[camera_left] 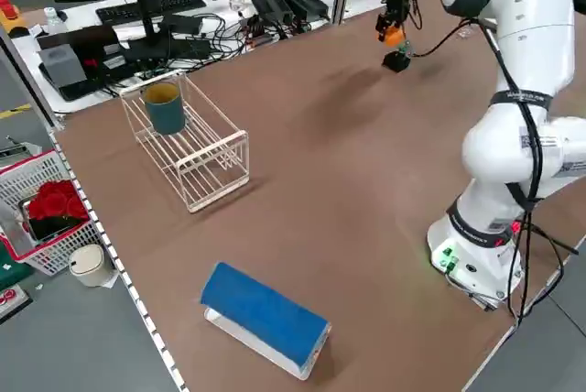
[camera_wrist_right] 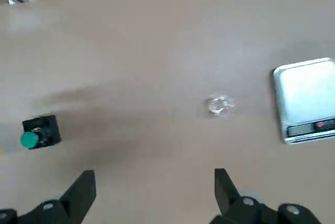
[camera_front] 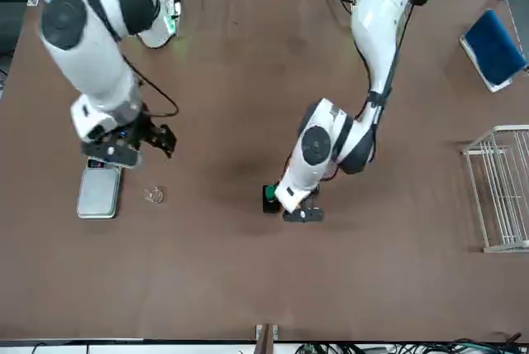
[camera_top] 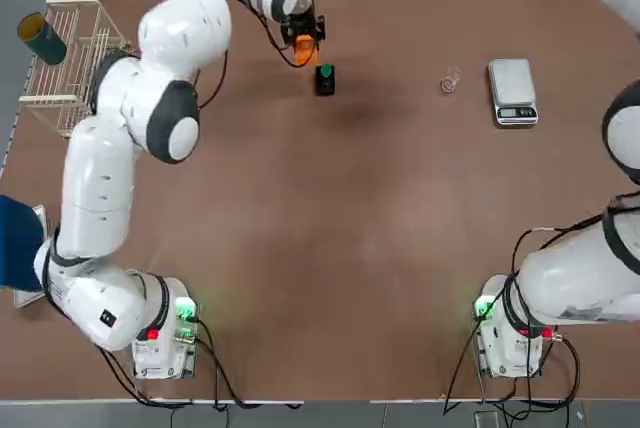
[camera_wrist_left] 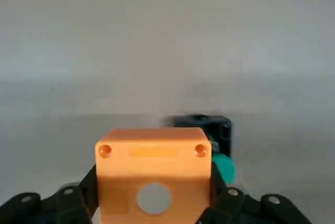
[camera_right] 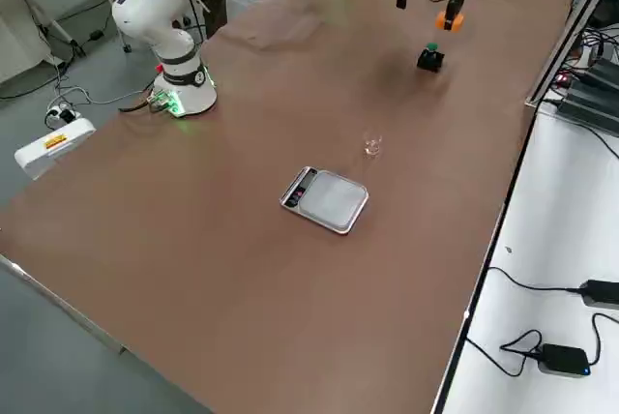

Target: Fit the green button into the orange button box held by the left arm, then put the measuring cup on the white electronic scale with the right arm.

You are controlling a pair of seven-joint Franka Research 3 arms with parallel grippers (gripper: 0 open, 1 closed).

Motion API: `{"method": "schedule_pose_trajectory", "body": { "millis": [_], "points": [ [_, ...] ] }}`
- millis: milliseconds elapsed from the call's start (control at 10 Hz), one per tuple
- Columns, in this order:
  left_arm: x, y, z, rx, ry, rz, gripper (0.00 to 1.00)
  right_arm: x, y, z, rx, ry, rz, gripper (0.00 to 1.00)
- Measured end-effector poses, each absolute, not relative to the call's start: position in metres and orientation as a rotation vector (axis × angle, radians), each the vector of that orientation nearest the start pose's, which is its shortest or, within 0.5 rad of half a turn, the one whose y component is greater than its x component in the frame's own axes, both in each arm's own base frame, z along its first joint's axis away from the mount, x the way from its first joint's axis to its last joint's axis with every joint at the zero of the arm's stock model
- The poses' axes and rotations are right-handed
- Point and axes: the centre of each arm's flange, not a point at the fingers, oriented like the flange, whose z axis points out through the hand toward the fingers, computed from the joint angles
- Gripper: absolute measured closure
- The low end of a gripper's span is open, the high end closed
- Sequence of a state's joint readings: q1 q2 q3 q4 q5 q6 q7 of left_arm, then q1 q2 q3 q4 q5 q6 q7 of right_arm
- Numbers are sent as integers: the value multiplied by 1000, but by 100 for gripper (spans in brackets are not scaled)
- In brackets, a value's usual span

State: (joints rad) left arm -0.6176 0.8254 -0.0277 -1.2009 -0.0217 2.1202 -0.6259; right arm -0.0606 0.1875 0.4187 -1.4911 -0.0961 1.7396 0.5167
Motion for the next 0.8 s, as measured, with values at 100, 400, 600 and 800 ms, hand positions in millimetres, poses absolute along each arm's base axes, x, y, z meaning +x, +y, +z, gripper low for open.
{"method": "schedule_pose_trajectory", "body": {
  "millis": [100,400,600,800],
  "points": [
    [612,-467,294,-3232,-14,-99,21,589,152,595,-3115,201,-111,0],
    [620,-474,290,-3243,-47,-130,21,570,53,625,-3153,171,-25,0],
    [621,-477,285,-3244,-44,-134,21,556,18,633,-3159,194,32,0],
    [614,-487,286,-3245,-18,-144,21,551,-5,634,-3161,162,38,0]
  ]
}}
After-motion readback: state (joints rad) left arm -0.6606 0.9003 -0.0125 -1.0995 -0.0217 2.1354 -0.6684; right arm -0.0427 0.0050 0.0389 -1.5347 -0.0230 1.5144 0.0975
